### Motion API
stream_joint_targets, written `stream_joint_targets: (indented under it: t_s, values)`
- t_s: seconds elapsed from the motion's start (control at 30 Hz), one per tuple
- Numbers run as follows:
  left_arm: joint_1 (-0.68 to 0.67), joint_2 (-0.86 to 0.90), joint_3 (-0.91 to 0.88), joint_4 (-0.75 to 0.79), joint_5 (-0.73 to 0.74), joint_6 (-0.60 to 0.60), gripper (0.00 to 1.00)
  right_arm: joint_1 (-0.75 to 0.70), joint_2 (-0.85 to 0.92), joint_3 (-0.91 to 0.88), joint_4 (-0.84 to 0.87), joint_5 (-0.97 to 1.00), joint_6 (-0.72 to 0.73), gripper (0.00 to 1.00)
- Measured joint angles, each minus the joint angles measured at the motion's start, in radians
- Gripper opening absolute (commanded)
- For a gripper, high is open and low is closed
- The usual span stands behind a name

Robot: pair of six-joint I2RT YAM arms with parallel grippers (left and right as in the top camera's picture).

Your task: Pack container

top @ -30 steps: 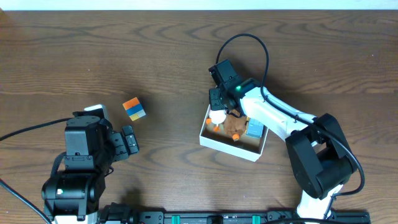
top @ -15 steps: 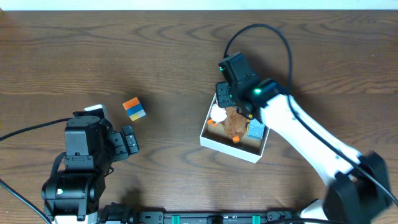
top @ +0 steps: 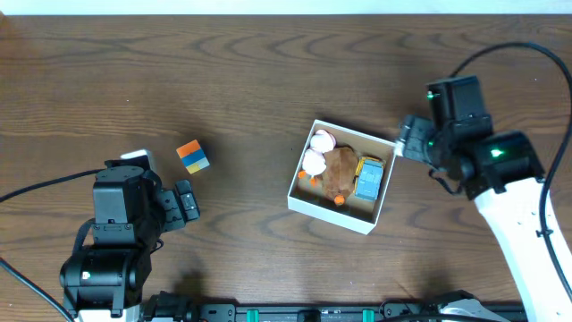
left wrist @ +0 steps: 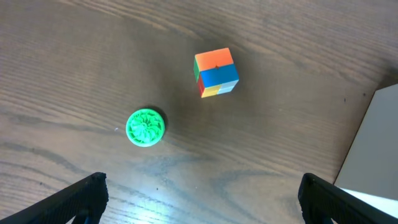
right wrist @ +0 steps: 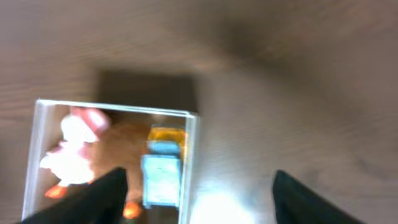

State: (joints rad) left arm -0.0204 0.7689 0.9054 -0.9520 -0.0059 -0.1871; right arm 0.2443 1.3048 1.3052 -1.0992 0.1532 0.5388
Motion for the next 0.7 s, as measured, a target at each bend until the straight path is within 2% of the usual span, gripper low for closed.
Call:
stream_joint_targets:
  t_s: [0.2,0.33,0.5,0.7]
  values:
    - [0.0,0.0,0.0,0.006,-0.001,0.0,0.98,-0.019,0.042,-0.104,0.006,-0.024,0.034,0.57]
    - [0.0,0.0,0.0,0.006,-0.001,0.0,0.98,-0.02,0.092,-0.2,0.065,-0.033,0.064,0.44]
    - [0.0,0.0,0.0,0.006,0.0,0.0,0.98,-0.021,0.151,-0.277,0.134,-0.037,0.079,0.43]
    - [0.0,0.0,0.0,0.006,-0.001,0.0,0.98,-0.021,0.234,-0.288,0.258,-0.071,0.055,0.44]
